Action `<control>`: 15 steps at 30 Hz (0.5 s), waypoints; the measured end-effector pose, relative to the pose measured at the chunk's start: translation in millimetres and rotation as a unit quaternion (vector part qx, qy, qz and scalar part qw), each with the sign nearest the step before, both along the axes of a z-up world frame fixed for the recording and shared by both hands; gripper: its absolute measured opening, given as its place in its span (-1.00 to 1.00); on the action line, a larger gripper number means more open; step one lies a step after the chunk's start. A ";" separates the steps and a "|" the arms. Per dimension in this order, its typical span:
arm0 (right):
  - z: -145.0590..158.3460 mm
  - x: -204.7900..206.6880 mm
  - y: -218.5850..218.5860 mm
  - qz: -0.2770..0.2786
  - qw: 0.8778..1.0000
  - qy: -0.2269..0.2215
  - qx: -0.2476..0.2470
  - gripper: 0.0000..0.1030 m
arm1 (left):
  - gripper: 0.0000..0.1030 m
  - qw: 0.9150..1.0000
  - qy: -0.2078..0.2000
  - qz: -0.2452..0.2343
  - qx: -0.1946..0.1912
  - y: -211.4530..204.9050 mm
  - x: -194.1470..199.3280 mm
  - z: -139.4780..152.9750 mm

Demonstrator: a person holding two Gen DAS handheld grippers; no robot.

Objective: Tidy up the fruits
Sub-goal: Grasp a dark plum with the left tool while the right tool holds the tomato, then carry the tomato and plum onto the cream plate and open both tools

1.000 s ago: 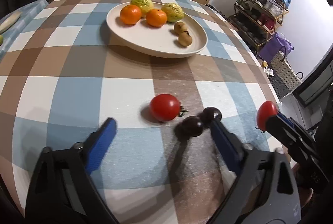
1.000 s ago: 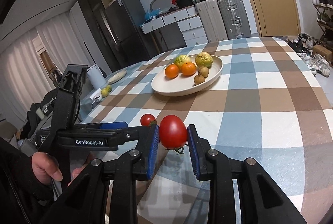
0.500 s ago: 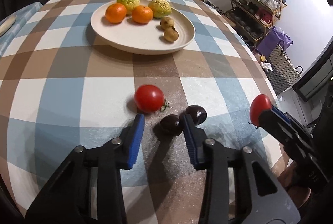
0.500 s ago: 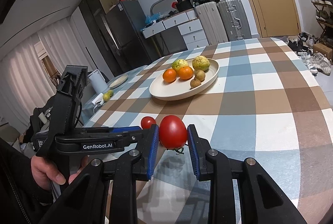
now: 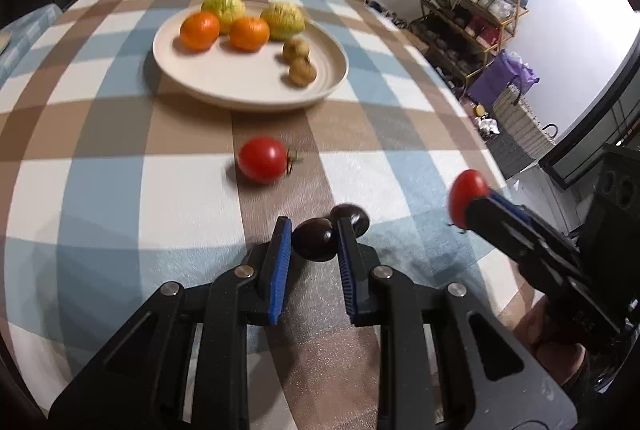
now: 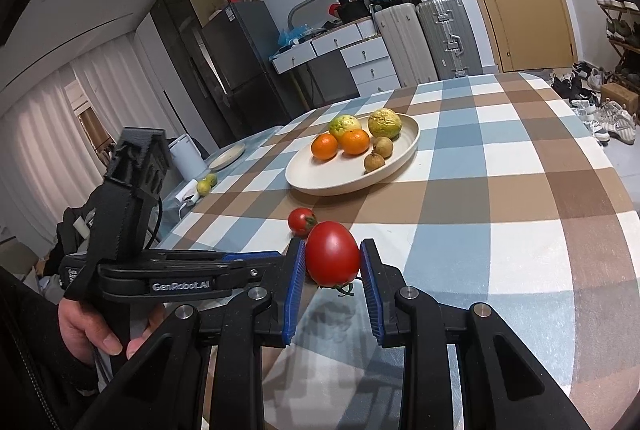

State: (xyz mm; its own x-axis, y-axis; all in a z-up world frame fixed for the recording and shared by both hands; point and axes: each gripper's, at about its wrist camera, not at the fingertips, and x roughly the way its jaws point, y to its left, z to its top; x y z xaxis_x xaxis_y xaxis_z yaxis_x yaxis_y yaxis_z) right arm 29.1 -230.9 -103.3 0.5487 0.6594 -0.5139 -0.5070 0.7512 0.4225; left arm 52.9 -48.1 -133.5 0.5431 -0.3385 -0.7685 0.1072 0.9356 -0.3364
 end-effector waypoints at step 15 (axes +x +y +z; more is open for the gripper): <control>22.5 61.1 47.5 0.029 1.000 0.007 -0.009 -0.45 | -0.61 0.998 -0.045 0.045 -0.024 78.5 56.7 43.8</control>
